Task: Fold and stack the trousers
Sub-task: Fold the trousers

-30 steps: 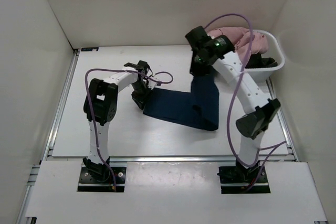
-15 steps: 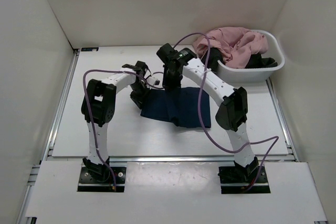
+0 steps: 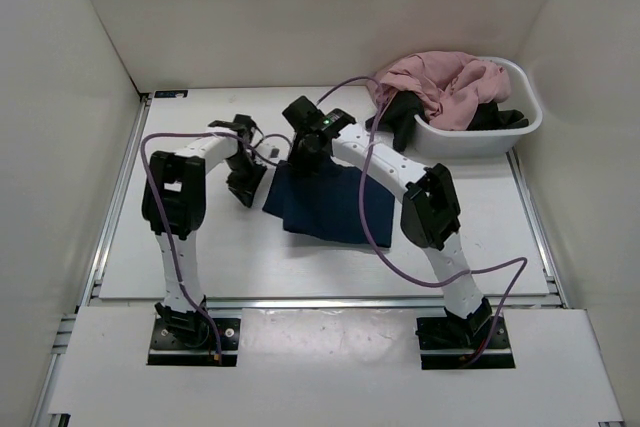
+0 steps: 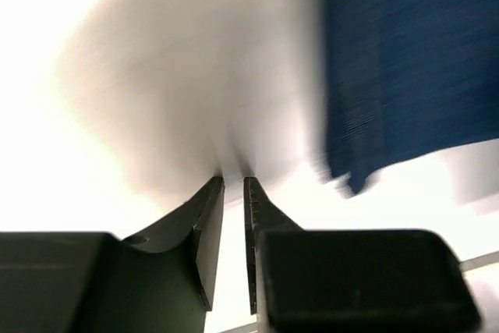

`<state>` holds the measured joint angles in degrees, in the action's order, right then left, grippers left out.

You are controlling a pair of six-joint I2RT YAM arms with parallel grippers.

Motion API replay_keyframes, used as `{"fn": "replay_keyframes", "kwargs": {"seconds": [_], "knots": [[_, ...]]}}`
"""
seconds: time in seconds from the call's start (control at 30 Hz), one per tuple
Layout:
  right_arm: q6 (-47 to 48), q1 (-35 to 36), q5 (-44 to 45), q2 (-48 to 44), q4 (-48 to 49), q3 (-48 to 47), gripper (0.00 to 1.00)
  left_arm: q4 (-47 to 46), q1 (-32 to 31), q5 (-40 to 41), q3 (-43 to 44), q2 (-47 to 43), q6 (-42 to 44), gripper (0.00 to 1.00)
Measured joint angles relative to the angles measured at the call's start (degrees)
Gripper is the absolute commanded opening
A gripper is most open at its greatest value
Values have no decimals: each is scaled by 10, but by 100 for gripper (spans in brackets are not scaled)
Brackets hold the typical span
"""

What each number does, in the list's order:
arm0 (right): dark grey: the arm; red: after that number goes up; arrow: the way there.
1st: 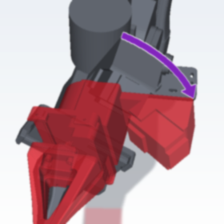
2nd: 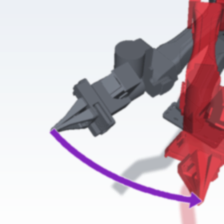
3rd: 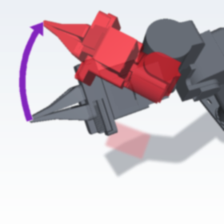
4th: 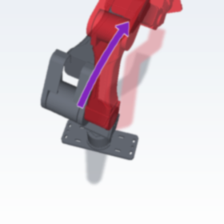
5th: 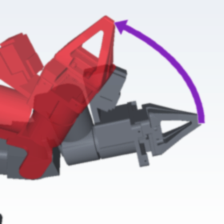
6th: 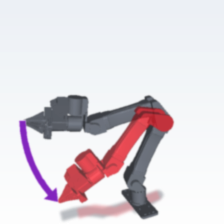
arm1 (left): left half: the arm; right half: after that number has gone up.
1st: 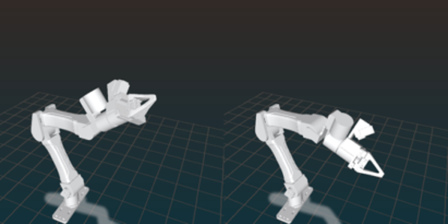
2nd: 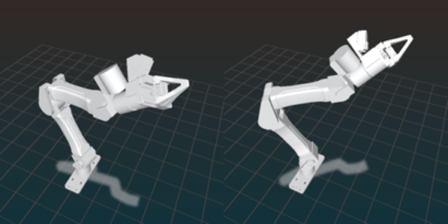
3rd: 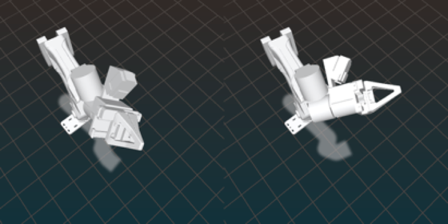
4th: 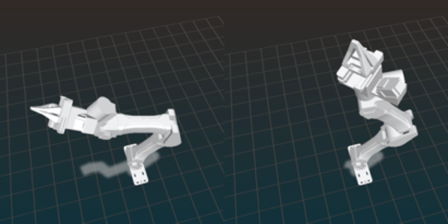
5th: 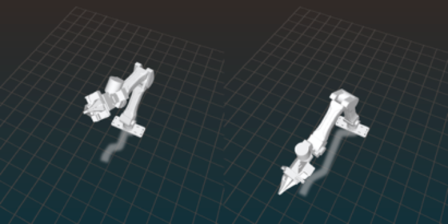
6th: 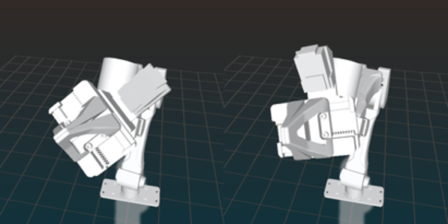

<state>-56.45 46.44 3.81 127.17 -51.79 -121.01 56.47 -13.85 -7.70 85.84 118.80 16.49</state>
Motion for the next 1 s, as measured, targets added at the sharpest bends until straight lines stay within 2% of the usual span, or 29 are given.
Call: {"fn": "replay_keyframes", "kwargs": {"seconds": [0.07,0.1,0.23,0.33,0.4,0.47,0.57,0.63,0.7,0.83,1.0], "knots": [[8,4,-13,16,34,-3,56,3,38,5,1,0,2,33],[14,7,-20,26,47,-10,63,5,58,9,2,0,4,33],[57,33,-34,62,79,-64,67,14,112,35,19,5,18,36],[83,50,-12,22,94,-30,75,27,118,36,51,10,30,40],[91,51,16,-59,109,71,76,40,109,22,84,10,36,45],[93,33,40,-160,100,183,76,43,92,3,115,9,41,47],[94,-38,63,-301,99,330,79,47,49,-24,146,7,50,48],[102,-96,70,-363,108,418,79,49,20,-30,171,14,53,50],[113,-128,61,-387,122,493,79,55,-8,-31,219,36,55,53],[134,-130,21,-373,153,612,79,42,-31,-53,321,104,59,59],[144,-154,-53,-380,213,721,78,21,-44,-61,343,151,60,59]]}}
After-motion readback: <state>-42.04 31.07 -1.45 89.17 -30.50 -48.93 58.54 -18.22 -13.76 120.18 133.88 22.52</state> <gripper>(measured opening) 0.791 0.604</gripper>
